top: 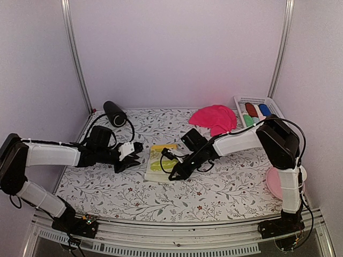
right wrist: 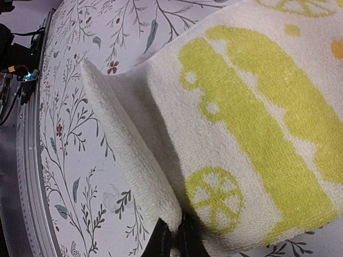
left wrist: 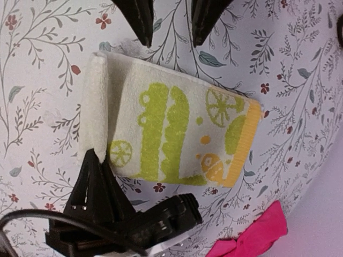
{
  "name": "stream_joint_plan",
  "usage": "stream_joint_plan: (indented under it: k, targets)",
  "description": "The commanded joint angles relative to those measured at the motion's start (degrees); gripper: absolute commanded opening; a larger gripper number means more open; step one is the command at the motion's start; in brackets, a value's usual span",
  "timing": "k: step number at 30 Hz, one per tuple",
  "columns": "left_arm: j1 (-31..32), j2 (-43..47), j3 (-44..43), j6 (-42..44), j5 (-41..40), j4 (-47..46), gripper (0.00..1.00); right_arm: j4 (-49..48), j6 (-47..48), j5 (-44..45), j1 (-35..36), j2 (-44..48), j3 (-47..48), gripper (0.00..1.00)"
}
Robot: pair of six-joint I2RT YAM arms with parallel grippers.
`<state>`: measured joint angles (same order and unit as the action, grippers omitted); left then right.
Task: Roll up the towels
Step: Roll the towel at the center of the board.
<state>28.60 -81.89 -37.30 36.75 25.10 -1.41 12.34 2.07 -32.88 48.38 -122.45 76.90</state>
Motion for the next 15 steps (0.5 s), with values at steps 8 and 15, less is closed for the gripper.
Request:
stream_joint_plan:
  k: [8,15]
  targets:
    - [10.2,9.7,12.8,23.6,-5.7,-14.3,0.25,3.8,-3.9,-0.8,-1.5,-4.3,2.1,0.03]
    - [16.4,6.2,15.1,28.8,-11.8,-17.2,0.28,4.0,-4.0,-0.8,-1.6,-4.7,2.5,0.03]
